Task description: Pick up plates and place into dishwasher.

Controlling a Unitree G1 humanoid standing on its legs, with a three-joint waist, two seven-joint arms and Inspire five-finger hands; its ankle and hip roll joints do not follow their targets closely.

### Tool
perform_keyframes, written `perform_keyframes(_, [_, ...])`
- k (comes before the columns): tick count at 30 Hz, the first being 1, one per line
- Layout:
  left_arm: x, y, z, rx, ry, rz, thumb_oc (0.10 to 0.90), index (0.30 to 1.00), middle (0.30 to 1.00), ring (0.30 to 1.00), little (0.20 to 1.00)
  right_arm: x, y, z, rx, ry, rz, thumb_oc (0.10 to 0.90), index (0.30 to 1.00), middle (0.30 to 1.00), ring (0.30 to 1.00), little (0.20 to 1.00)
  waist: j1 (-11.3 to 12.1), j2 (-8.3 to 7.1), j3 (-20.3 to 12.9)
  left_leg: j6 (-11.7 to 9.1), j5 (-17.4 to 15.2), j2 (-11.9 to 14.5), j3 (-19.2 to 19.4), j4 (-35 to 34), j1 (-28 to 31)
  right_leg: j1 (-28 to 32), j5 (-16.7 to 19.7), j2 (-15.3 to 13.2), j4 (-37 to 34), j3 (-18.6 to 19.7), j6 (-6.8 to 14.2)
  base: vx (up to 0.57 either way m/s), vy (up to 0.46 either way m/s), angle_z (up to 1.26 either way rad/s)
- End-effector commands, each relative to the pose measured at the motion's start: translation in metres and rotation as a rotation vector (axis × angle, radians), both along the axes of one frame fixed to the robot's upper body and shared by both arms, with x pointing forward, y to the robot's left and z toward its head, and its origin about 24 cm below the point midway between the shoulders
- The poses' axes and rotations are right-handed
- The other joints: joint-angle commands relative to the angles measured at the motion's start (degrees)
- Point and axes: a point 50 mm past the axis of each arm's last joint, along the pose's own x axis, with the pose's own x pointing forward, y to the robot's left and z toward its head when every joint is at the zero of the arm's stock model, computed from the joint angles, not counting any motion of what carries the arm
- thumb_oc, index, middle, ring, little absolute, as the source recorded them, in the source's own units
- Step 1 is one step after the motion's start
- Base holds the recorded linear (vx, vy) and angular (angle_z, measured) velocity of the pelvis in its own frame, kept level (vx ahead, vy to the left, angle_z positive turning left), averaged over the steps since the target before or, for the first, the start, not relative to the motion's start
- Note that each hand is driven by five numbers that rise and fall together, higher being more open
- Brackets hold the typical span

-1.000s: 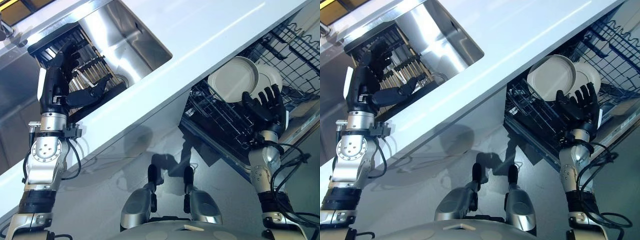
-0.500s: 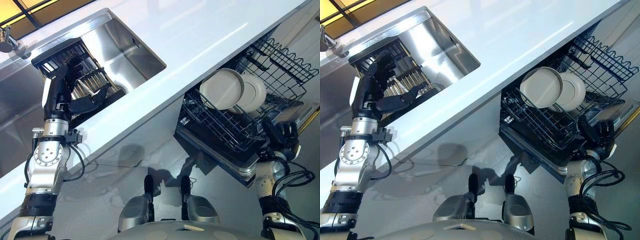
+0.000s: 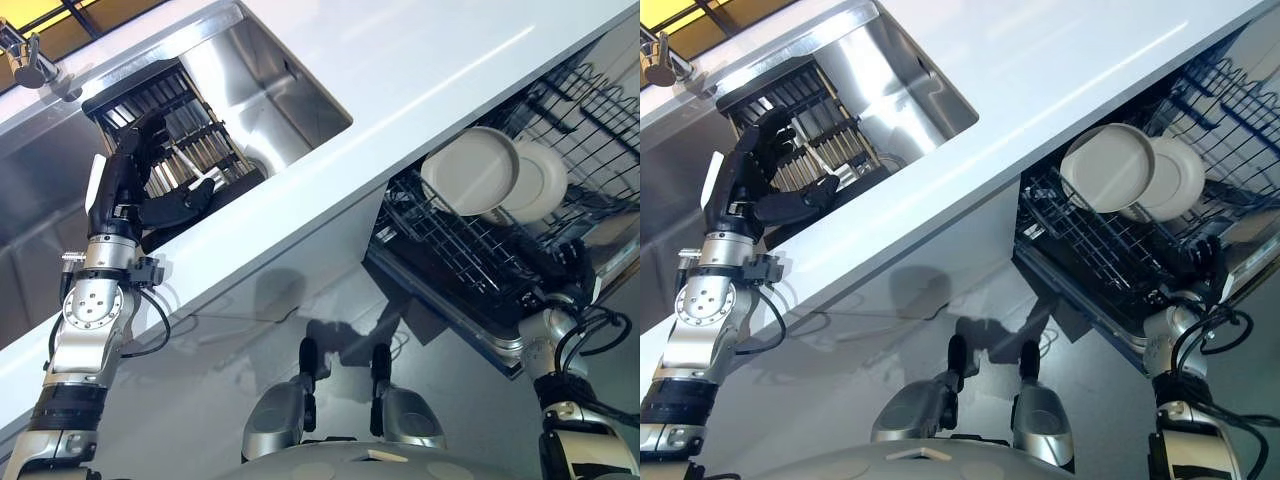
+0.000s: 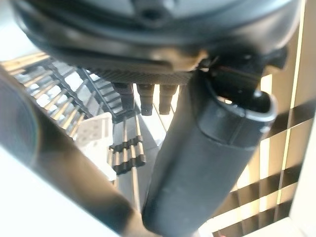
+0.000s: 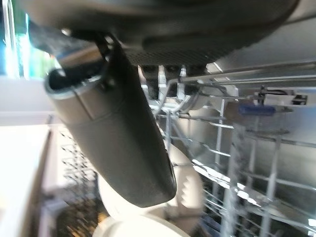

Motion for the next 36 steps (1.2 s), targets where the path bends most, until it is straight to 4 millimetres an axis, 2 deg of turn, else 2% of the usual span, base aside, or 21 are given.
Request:
perform_keyframes(1, [0.008, -0.001, 0.056, 0.038, -0.242, -0.026, 0.8, 0.9, 0.9, 0.9, 0.9, 0.039, 0.0, 0.066, -0.129, -0.175, 0.213, 0.8, 0.9, 0.9, 0.9, 0.9, 1.33, 0.76, 1.1, 2.19, -8.83, -4.63, 0.69, 9.52, -5.19, -7.8, -12.29, 1.4, 17.48, -2.05, -1.53, -0.05, -0.04, -0.05])
perform_keyframes(3, [0.01, -0.002, 0.065, 0.043, -0.269, -0.034, 0.8, 0.9, 0.9, 0.9, 0.9, 0.051, 0.008, 0.076, -0.033, -0.271, 0.324, 0.8, 0.9, 0.9, 0.9, 0.9, 1.57, 0.83, 2.2, 2.09, -8.61, -4.62, 0.59, 10.3, -6.78, -9.37, -12.22, 1.48, 18.28, -2.27, -1.86, -0.03, -0.039, -0.04])
perform_keyframes(4, [0.011, -0.003, 0.07, 0.046, -0.288, -0.038, 0.8, 0.9, 0.9, 0.9, 0.9, 0.059, 0.02, 0.08, 0.064, -0.366, 0.42, 0.8, 0.9, 0.9, 0.9, 0.9, 1.78, 0.8, 2.96, 2.08, -8.45, -4.63, 0.49, 10.75, -7.88, -10.48, -12.14, 1.61, 18.79, -2.46, -2.02, -0.01, -0.036, -0.05])
perform_keyframes(6, [0.013, -0.004, 0.075, 0.053, -0.303, -0.043, 0.8, 0.9, 0.9, 0.9, 0.9, 0.066, 0.032, 0.086, 0.126, -0.447, 0.514, 0.8, 0.9, 0.9, 0.9, 0.9, 2.01, 0.58, 3.45, 2.07, -8.17, -4.66, 0.35, 11.13, -8.95, -11.52, -11.93, 1.75, 19.14, -2.64, -2.08, -0.01, -0.031, -0.11])
perform_keyframes(8, [0.014, -0.005, 0.078, 0.057, -0.31, -0.046, 0.8, 0.9, 0.9, 0.9, 0.9, 0.072, 0.042, 0.091, 0.178, -0.513, 0.585, 0.8, 0.9, 0.9, 0.9, 0.9, 2.15, 0.53, 3.73, 2.0, -7.9, -4.62, 0.32, 11.22, -9.44, -12.0, -11.68, 1.83, 19.12, -2.77, -2.07, 0.02, -0.005, -0.18])
perform_keyframes(13, [0.019, -0.008, 0.083, 0.068, -0.311, -0.054, 0.8, 0.9, 0.9, 0.9, 0.9, 0.086, 0.087, 0.126, 0.368, -0.827, 0.838, 0.8, 0.9, 0.9, 0.9, 0.9, 2.5, 0.21, 4.09, 2.05, -7.45, -4.53, 0.11, 10.92, -9.73, -12.22, -10.82, 2.23, 17.82, -2.67, -1.85, 0.04, 0.01, -0.12])
perform_keyframes(14, [0.019, -0.008, 0.083, 0.069, -0.311, -0.053, 0.8, 0.9, 0.9, 0.9, 0.9, 0.086, 0.088, 0.127, 0.37, -0.836, 0.844, 0.8, 0.9, 0.9, 0.9, 0.9, 2.49, 0.16, 4.09, 2.05, -7.45, -4.52, 0.12, 10.91, -9.72, -12.17, -10.78, 2.24, 17.72, -2.66, -1.85, 0.04, 0.016, 0.01])
perform_keyframes(15, [0.02, -0.009, 0.081, 0.064, -0.309, -0.053, 0.8, 0.9, 0.9, 0.9, 0.9, 0.088, 0.109, 0.142, 0.419, -0.931, 0.933, 0.8, 0.9, 0.9, 0.9, 0.9, 2.62, 0.05, 4.06, 2.14, -7.48, -4.54, 0.08, 11.06, -9.72, -12.08, -10.62, 2.3, 17.42, -2.53, -1.82, 0.04, 0.021, 0.01])
perform_keyframes(17, [0.02, -0.01, 0.08, 0.058, -0.307, -0.055, 0.8, 0.9, 0.9, 0.9, 0.9, 0.088, 0.126, 0.153, 0.452, -1.001, 1.004, 0.8, 0.9, 0.9, 0.9, 0.9, 2.81, -0.01, 3.84, 2.19, -7.52, -4.57, -0.06, 11.12, -9.8, -12.05, -10.55, 2.36, 17.19, -2.41, -1.81, 0.04, 0.02, -0.02])
perform_keyframes(20, [0.024, -0.013, 0.077, 0.049, -0.294, -0.067, 0.8, 0.9, 0.9, 0.9, 0.9, 0.085, 0.168, 0.183, 0.5, -1.111, 1.166, 0.8, 0.9, 0.9, 0.9, 0.9, 3.48, -0.18, 3.25, 2.27, -7.69, -4.79, -0.45, 11.59, -9.81, -11.58, -10.43, 2.27, 16.75, -2.39, -1.84, 0.04, 0.021, -0.04])
perform_keyframes(23, [0.026, -0.015, 0.077, 0.039, -0.281, -0.078, 0.8, 0.9, 0.9, 0.9, 0.9, 0.079, 0.198, 0.203, 0.467, -1.144, 1.31, 0.8, 0.9, 0.9, 0.9, 0.9, 4.04, -0.52, 2.67, 2.33, -7.89, -5.0, -0.76, 11.9, -9.43, -10.71, -10.22, 2.19, 16.08, -2.59, -1.88, 0.06, 0.023, -0.02])
perform_keyframes(26, [0.028, -0.016, 0.075, 0.031, -0.267, -0.09, 0.8, 0.9, 0.9, 0.9, 0.9, 0.074, 0.217, 0.216, 0.357, -1.134, 1.4, 0.8, 0.9, 0.9, 0.9, 0.9, 4.59, -0.96, 2.0, 2.37, -8.09, -5.23, -1.08, 11.99, -8.85, -9.62, -10.13, 2.13, 15.41, -2.74, -1.95, 0.05, 0.015, 0.0])
perform_keyframes(29, [0.031, -0.018, 0.07, 0.03, -0.244, -0.105, 0.8, 0.9, 0.9, 0.9, 0.9, 0.073, 0.229, 0.224, 0.235, -1.084, 1.44, 0.8, 0.9, 0.9, 0.9, 0.9, 5.3, -1.5, 1.08, 2.36, -8.26, -5.54, -1.58, 12.1, -8.04, -8.36, -9.97, 2.08, 14.74, -2.91, -2.04, 0.07, 0.015, 0.06])
perform_keyframes(36, [0.035, -0.024, 0.064, 0.025, -0.208, -0.139, 0.8, 0.9, 0.9, 0.9, 0.9, 0.085, 0.235, 0.231, 0.091, -0.958, 1.402, 0.8, 0.9, 0.9, 0.9, 0.9, 6.57, -2.47, -0.06, 2.61, -8.62, -5.87, -2.59, 11.59, -5.85, -5.78, -9.68, 2.11, 13.49, -3.09, -1.99, 0.05, 0.017, 0.08])
